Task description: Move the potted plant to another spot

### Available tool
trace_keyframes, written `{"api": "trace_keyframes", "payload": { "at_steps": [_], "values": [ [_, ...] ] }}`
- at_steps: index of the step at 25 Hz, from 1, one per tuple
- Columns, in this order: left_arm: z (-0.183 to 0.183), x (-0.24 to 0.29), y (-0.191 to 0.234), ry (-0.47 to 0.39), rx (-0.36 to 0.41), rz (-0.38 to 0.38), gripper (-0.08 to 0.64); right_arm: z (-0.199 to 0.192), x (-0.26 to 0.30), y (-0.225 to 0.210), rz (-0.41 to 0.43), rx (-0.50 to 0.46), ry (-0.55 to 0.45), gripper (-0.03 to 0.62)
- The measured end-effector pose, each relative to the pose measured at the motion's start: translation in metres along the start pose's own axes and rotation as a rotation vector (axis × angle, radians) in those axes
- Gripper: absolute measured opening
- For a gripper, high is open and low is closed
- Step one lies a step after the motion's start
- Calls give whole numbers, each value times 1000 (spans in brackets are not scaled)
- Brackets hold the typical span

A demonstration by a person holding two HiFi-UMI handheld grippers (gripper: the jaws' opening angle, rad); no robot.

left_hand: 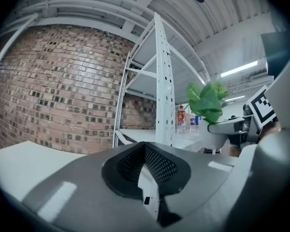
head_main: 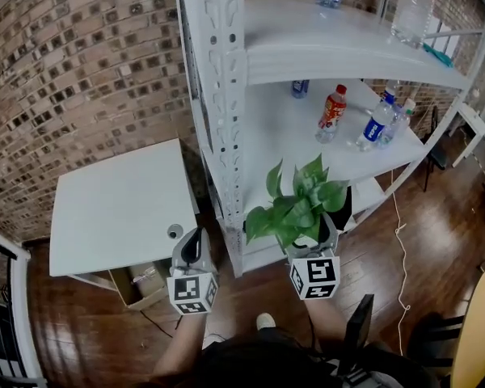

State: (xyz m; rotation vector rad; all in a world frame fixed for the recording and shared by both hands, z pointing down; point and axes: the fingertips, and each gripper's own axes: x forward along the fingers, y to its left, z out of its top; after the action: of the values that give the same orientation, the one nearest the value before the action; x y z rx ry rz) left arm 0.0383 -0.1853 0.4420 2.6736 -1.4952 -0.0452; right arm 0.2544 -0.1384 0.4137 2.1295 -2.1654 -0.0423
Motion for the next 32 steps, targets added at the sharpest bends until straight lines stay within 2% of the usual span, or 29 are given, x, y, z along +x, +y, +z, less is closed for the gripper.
{"api": "trace_keyframes", "payload": {
  "at_steps": [8, 13, 17, 25, 29, 32],
  "values": [
    [-5, -41, 39, 8, -28, -15, 14, -1, -29, 99, 59, 14, 3, 454],
    [-5, -74, 94, 5, -32, 44, 14, 7, -17, 175, 144, 11, -18, 454],
    [-6, -100, 150, 7, -35, 125, 14, 3, 9, 234, 208, 8, -24, 454],
    [-22, -151, 260, 33, 0, 309, 14, -44, 83, 333, 288, -9, -31, 454],
    [-33, -154, 299, 49, 19, 347, 14, -74, 127, 363, 291, 13, -29, 454],
    [-44, -150, 320, 61, 2, 355, 14, -97, 153, 377, 281, 32, -24, 454]
  ]
}}
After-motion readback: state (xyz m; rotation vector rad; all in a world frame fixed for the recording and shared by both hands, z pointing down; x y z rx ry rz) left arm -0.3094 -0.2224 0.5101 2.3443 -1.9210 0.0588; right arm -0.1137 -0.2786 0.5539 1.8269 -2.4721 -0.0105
